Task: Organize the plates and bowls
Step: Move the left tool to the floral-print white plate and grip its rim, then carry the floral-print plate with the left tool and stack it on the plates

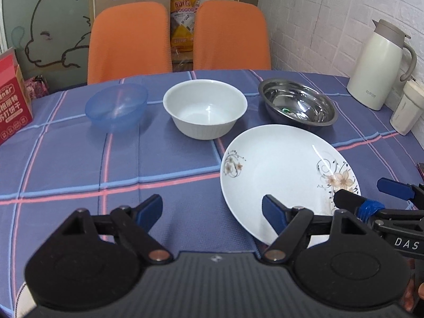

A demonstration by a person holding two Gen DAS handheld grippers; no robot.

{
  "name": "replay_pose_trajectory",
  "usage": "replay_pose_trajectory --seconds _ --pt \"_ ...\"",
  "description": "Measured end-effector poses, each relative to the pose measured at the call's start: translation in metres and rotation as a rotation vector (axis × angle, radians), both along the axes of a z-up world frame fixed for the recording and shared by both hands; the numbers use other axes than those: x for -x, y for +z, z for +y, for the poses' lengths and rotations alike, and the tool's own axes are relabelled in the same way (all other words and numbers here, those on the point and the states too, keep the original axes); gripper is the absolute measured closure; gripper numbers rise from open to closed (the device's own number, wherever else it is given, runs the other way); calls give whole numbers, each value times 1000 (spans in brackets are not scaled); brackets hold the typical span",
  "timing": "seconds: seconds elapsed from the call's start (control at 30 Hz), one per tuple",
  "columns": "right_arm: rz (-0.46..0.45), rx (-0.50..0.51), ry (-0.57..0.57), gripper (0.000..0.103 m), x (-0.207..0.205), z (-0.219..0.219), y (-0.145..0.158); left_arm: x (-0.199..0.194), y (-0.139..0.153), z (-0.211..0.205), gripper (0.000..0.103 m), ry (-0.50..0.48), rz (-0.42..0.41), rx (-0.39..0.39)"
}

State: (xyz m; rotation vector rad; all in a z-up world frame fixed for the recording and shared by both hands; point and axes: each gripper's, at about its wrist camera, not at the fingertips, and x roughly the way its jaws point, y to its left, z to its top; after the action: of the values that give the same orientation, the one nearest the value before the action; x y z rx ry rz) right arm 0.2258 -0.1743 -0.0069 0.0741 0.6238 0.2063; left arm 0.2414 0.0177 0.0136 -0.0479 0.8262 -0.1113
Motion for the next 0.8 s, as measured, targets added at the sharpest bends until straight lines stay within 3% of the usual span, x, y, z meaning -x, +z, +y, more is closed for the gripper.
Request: replay_pose_trajectory --seconds 0.53,0.8 --pt "39 25 11 18 -31 0 -12 -27 -8 -9 25 -15 20 -36" --pt "71 43 21 18 -39 3 -21 -56 -26 -20 25 -46 101 19"
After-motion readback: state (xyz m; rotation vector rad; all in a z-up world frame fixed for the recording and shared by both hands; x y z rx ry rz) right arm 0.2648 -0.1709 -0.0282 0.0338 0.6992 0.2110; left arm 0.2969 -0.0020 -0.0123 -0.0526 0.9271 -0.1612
